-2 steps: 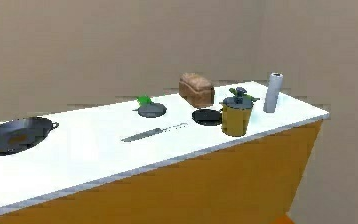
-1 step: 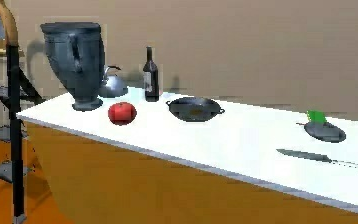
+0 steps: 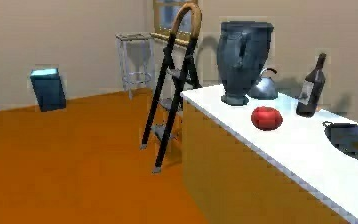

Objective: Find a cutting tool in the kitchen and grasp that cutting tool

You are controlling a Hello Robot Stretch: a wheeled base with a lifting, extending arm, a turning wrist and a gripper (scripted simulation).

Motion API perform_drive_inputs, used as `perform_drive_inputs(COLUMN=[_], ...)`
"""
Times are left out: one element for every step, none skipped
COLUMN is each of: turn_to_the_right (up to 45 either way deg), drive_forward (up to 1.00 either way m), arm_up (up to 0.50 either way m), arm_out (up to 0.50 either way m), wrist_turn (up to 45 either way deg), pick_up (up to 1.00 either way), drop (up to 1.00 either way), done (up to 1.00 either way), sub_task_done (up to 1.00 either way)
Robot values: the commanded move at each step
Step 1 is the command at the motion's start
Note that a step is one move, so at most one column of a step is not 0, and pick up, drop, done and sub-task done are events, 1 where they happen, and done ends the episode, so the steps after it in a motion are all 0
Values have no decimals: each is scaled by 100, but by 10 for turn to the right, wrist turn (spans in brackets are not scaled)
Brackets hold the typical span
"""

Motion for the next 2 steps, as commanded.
perform_drive_inputs(turn_to_the_right=[450, 240], drive_forward=[0, 0], arm_up=[0, 0], arm_out=[0, 0], wrist_turn=[0, 0], pick_up=[0, 0], drop=[0, 0], done=[0, 0], sub_task_done=[0, 0])
